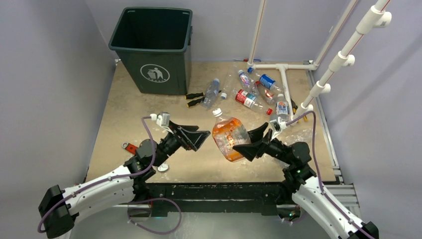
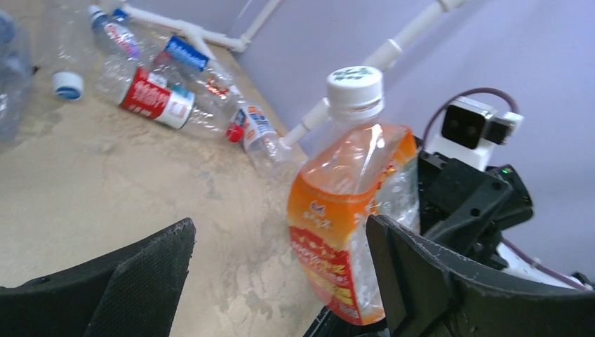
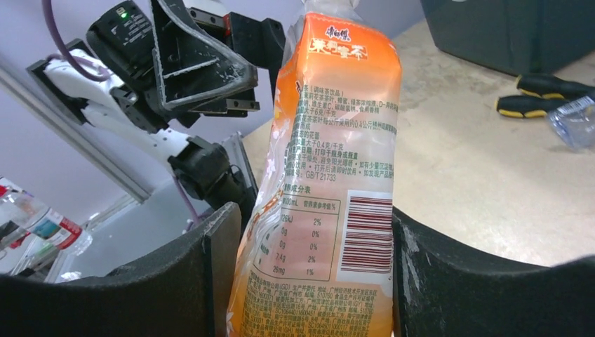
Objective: Put the plastic bottles in the bin
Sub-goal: Pick up the plastic bottle at the center of the board.
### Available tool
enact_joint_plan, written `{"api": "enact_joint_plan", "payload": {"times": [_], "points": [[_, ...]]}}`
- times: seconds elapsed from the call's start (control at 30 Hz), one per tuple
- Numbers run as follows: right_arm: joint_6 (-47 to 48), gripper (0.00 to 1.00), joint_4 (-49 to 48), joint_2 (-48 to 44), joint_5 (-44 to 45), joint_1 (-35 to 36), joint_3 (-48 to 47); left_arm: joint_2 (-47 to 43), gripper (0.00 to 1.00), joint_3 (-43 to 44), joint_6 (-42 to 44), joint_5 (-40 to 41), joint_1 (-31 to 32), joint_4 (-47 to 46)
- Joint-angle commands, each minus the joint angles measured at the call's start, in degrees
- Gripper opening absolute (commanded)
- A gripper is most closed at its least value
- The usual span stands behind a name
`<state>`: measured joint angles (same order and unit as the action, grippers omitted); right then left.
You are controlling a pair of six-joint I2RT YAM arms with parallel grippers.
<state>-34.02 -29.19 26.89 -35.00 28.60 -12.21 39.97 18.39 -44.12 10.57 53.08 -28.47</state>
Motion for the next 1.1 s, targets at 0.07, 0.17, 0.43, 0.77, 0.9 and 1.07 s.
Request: {"api": "enact_joint_plan", "payload": {"times": [0.07,0.17,0.43,0.77,0.9,1.07], "points": [[-2.24,0.14,-10.21,-0.18,-5.72,0.23,0.67,3.23,0.91,8.45,5.42,-14.42,-0.17,-6.94],[-4.18,0.13,-13.77,-0.15,-6.62,0.23,1.59,5.96,0.91,10.96,4.98,-16.47,-0.17,-8.75],[-5.54,0.11,-15.43,-1.19,-7.16,0.23,1.73,12.2,0.89,16.67,5.01,-17.65,-0.13,-10.68],[-5.13,0.11,-14.01,-2.63,-7.61,0.18,2.31,16.13,0.55,18.51,2.08,-20.46,-0.17,-15.87],[-4.66,0.1,-13.56,-2.99,-7.69,0.23,2.69,16.56,0.52,18.87,0.69,-20.83,-0.17,-17.0],[-4.88,0.1,-14.01,-2.81,-7.72,0.23,3.04,17.49,0.55,18.59,-3.76,-21.14,-0.17,-20.85]]}}
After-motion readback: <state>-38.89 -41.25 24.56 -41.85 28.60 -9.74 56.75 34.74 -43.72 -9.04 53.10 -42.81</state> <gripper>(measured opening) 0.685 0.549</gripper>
